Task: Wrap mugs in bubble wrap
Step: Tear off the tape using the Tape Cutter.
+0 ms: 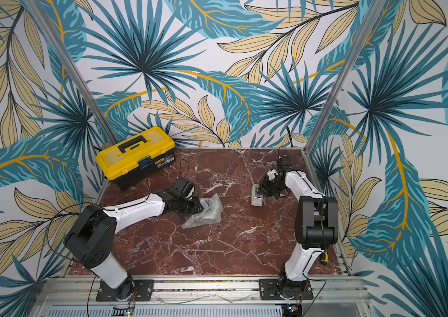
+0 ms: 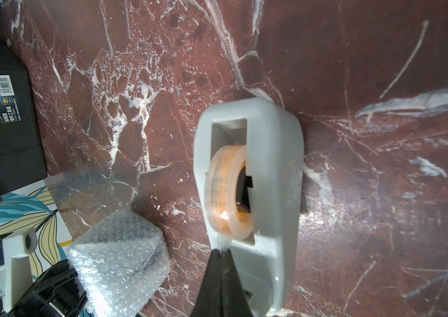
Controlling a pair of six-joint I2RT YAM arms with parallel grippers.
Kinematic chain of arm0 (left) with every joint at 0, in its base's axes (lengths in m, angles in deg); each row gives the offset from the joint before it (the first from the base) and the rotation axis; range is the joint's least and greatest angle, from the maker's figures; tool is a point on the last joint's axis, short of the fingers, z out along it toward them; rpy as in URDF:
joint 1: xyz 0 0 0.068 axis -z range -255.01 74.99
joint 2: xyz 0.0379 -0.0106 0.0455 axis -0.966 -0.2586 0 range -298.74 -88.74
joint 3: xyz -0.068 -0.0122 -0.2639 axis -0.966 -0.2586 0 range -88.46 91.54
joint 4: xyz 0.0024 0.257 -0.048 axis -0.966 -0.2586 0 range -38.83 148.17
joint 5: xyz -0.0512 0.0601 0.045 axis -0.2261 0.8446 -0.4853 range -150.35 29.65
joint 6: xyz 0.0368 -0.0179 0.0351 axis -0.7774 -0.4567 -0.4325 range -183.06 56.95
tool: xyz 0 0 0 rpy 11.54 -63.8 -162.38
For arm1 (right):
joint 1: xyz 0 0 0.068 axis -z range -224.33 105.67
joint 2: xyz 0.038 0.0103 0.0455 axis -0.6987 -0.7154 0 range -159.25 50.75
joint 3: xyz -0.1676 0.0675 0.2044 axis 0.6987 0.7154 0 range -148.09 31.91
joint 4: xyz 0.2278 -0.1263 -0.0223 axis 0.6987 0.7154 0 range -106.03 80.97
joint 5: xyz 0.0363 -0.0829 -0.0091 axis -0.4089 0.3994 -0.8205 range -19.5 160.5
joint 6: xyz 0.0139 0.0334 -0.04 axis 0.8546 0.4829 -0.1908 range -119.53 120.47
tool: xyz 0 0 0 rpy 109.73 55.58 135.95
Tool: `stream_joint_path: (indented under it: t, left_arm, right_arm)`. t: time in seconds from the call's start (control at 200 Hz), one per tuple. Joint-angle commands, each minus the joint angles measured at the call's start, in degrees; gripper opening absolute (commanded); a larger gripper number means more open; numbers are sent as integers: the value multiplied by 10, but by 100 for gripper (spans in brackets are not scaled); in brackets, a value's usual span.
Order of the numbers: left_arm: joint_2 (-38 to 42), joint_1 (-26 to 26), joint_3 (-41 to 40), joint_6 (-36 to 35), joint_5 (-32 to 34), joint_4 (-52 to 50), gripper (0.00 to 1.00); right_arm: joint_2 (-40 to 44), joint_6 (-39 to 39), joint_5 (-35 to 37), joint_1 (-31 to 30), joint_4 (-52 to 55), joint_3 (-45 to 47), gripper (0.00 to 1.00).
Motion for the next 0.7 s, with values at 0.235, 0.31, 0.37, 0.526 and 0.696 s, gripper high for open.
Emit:
stream_joint_path:
  t: [0.235,0.31,0.37,0.526,0.696]
  left_arm:
    - [-8,8,-6,2,-8,-4,33]
    - [-8,9,-6,2,-8,-4,33]
    - [-8,9,-7,2,-8,-4,33]
    - [-8,9,-7,2,-8,-4,33]
    - [-9,9,-5,1,-9,-4,33]
  right_arm:
    - [41,-7,-20,-5,1,-5,0]
    - [40,-9,-20,-6,2,-5,0]
    - [39,-10,-19,-8,2,-5,0]
    - [38,-10,-20,-9,6,-4,0]
    - [53,-9,-20,-12,13,8,0]
